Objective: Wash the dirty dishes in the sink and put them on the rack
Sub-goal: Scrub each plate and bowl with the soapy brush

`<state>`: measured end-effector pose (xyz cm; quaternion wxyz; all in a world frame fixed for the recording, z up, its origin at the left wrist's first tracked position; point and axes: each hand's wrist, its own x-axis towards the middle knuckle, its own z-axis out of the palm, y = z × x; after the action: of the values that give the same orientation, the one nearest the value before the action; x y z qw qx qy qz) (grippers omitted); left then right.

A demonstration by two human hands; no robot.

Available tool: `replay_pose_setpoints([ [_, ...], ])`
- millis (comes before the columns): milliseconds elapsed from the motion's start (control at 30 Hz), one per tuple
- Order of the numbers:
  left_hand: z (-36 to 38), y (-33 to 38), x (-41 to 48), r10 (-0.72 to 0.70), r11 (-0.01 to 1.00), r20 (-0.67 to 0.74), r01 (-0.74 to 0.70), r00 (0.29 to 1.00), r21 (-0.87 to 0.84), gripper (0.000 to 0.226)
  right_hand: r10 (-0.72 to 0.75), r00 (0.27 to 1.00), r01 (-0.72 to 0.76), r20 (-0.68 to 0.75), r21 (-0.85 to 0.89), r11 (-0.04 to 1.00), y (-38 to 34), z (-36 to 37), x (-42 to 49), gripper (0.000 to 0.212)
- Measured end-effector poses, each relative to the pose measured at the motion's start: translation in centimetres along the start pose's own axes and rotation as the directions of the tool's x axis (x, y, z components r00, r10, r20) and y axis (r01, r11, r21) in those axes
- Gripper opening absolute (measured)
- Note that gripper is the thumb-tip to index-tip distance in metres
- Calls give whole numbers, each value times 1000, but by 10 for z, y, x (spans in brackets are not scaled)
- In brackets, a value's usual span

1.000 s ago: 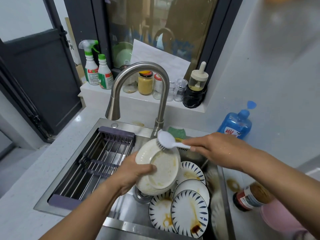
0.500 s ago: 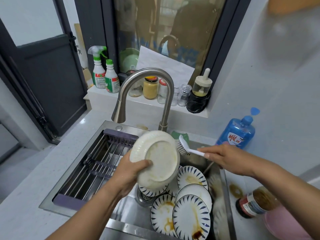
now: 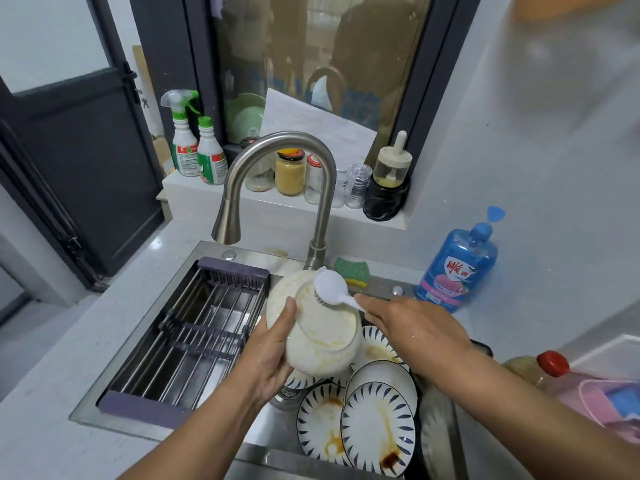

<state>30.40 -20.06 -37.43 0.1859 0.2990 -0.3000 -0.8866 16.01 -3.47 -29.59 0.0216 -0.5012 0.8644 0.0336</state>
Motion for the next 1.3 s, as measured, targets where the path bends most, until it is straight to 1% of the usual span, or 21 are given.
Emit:
replay_pose_setpoints([
  [167,-2,0,8,-76,995,-70,72,995,-66,67,-105,987,95,120,88,992,-25,-13,-6,36],
  [233,-10,5,11,-65,996,-83,59,994,-73,66,-107,979,93,171,85,992,-21,-11,-16,33],
  [300,-17,8,10,-61,995,-60,56,996,-80,63,-46,977,42,209,21,999,-6,-8,-21,32],
  [367,-20,9,7,-85,993,-12,84,996,-82,58,32,985,-33,170,-2,999,8,-4,-20,34],
  [400,-20,8,6,-105,990,9,105,994,-97,57,82,988,-89,134,48,995,12,-2,-18,35],
  [433,-20,9,4,-129,984,29,131,991,-123,57,149,984,-164,98,168,972,14,1,-17,35],
  [467,-20,10,3,-150,975,54,157,987,-155,57,221,972,-235,80,327,915,16,6,-14,35],
  [500,-21,12,3,-166,967,77,178,983,-181,57,293,952,-296,84,484,823,16,10,-11,35],
  [567,-22,15,3,-180,956,134,206,974,-210,56,373,917,-362,139,682,635,14,12,-4,43],
  [633,-21,16,2,-202,950,185,238,962,-203,60,392,895,-392,214,798,458,7,8,1,51],
  [733,-15,18,0,-224,946,249,272,942,-178,68,307,890,-413,337,882,229,-2,-7,11,34],
  [800,-12,20,3,-220,956,246,259,944,-140,72,236,888,-436,396,887,154,-4,-18,15,31],
  [867,-6,22,5,-206,976,214,215,955,-21,75,225,891,-432,393,887,162,-7,-26,17,37],
  [900,-3,24,6,-200,980,180,193,963,53,75,235,900,-413,367,890,192,-8,-30,17,38],
  [1000,1,29,9,-227,957,119,199,967,212,84,273,944,-283,186,883,374,-12,-38,17,42],
  [1033,1,31,12,-280,945,98,257,955,202,91,270,956,-230,114,861,453,-13,-39,16,47],
  [1100,-2,37,13,-406,914,117,400,907,70,103,213,977,-129,2,800,586,-13,-35,12,46],
  [1133,-3,40,13,-442,893,166,450,881,-9,102,168,985,-83,-30,777,624,-12,-31,9,43],
  [1200,-1,47,11,-467,860,217,497,857,-112,77,74,994,4,-77,722,692,-9,-20,4,39],
  [1267,-1,47,14,-461,867,196,486,866,-111,49,-15,992,92,-123,648,756,-4,-10,2,40],
  [1300,-3,45,15,-452,876,173,472,875,-100,48,-51,991,115,-121,617,779,-1,-5,0,40],
])
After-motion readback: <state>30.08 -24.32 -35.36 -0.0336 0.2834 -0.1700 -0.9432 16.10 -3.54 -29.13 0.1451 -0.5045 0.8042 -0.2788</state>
